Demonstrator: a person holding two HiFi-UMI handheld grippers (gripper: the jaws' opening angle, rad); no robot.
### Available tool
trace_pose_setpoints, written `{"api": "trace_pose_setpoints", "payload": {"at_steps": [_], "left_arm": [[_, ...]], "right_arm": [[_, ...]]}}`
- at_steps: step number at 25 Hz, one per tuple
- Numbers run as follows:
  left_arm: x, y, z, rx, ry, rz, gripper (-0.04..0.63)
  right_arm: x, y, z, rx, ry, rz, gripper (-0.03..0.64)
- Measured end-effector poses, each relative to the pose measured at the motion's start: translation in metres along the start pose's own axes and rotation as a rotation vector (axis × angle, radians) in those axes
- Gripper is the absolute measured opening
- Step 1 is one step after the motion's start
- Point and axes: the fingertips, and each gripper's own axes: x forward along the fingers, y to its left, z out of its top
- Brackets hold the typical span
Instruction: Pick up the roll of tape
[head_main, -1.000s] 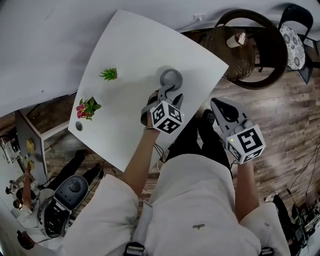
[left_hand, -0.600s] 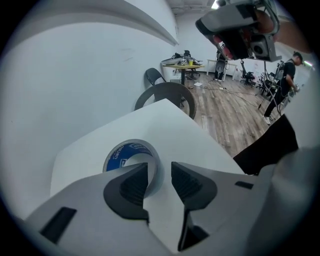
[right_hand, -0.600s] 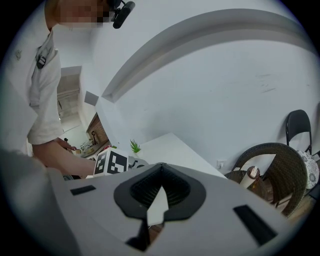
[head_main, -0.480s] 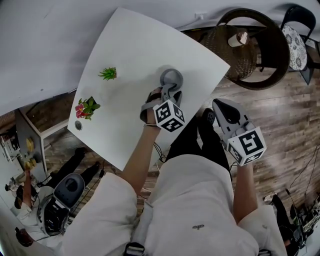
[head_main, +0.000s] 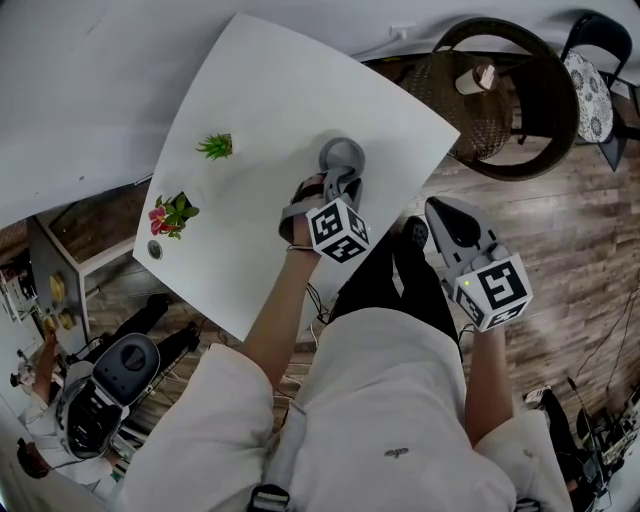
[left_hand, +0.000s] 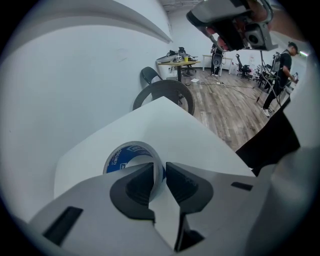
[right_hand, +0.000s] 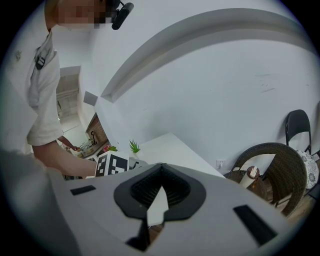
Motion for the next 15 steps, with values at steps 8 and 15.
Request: {"api": "trace_pose_setpoints", "payload": {"at_steps": [8,15], "left_arm": [[-0.0025,-0.0017,0.001,0.011,-0.005,-0.004,0.072],[-0.0052,-0.0041,-0.0066,0.013,0.006,0.005,0.064]], "right_arm": [[0.0,0.0029,0.0019,-0.005,-0.006,0.008,0.008],[-0.0003,0.0068,0.0005,-0.013,-0.015,0.01,0.008]]}}
